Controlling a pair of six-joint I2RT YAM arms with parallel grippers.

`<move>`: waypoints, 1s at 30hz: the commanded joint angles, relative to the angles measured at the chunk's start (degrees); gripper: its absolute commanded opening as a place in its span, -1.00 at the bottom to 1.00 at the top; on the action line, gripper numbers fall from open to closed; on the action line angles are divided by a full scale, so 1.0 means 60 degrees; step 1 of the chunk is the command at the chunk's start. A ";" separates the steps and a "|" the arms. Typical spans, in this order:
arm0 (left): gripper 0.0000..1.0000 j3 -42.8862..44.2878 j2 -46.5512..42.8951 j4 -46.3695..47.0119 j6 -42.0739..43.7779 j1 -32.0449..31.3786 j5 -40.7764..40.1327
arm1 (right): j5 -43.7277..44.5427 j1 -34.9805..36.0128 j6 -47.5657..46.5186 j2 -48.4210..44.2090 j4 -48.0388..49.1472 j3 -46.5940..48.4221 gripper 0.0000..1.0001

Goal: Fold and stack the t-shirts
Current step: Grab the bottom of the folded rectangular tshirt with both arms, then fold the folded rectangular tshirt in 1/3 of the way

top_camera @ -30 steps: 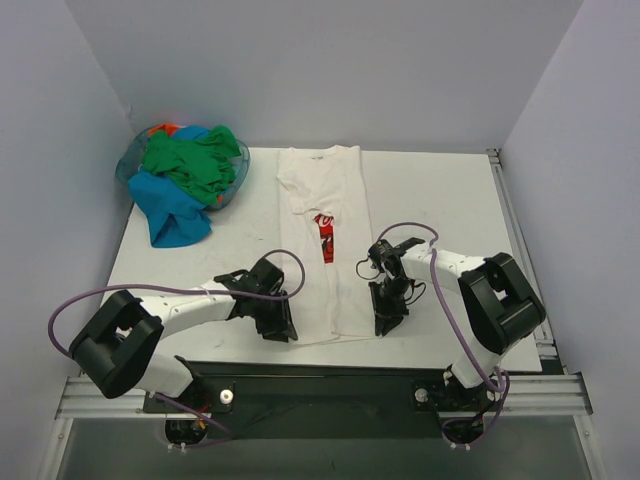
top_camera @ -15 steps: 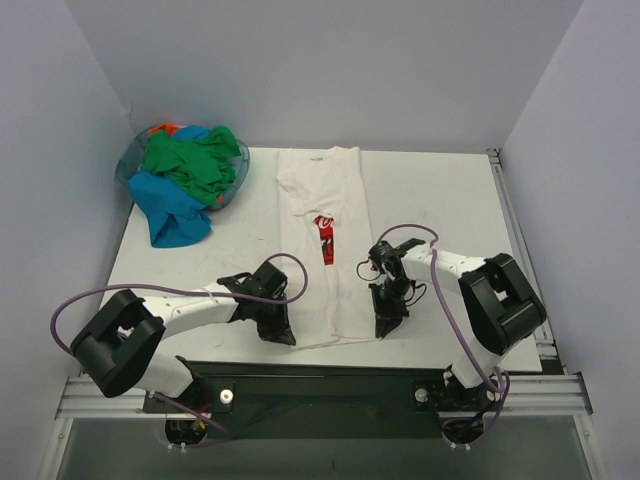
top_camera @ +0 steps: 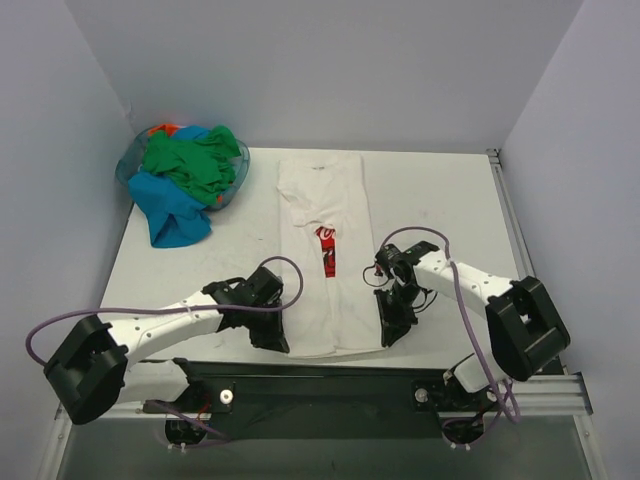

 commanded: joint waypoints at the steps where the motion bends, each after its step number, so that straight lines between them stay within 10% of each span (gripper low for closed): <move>1: -1.00 0.0728 -0.0685 -0.0815 -0.0127 -0.0066 -0.0129 | -0.0176 0.0115 0.0018 -0.0880 -0.1712 0.0329 -1.00; 10: -1.00 0.2252 -0.0482 -0.0846 0.0033 0.0241 -0.0758 | 0.0833 0.0042 0.0385 -0.1102 -0.2490 0.2727 -1.00; 30: -1.00 0.4654 0.3341 0.1483 0.1513 0.2980 0.0061 | 0.2007 -0.1481 -0.0714 0.3438 -0.2036 0.7635 -1.00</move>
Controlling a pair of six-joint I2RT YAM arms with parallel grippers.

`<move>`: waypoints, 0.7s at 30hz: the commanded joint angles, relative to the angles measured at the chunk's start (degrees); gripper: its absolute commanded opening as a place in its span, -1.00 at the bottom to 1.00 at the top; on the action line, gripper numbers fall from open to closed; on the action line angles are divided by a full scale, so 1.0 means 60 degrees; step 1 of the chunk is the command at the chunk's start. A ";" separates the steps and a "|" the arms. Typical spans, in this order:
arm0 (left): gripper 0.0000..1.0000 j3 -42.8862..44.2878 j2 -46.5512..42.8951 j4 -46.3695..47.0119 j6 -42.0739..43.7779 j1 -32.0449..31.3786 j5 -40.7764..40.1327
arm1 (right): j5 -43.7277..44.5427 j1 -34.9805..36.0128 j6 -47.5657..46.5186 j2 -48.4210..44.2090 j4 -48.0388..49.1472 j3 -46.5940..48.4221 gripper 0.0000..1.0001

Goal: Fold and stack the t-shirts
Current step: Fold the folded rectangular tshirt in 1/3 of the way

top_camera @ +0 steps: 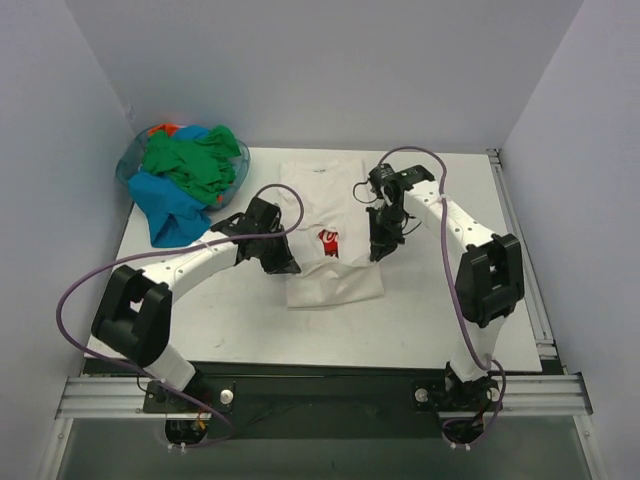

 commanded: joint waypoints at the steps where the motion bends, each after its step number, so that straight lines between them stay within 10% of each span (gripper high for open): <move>1: -1.00 0.0757 0.0485 0.0744 0.0504 0.0466 0.0407 | 0.0130 -0.0228 -0.0339 0.0637 -0.0368 0.0950 -1.00; 21: -1.00 0.3116 0.2977 0.0686 0.1003 0.1698 -0.0002 | 0.0057 -0.0990 -0.0222 0.4213 -0.0499 0.5081 -1.00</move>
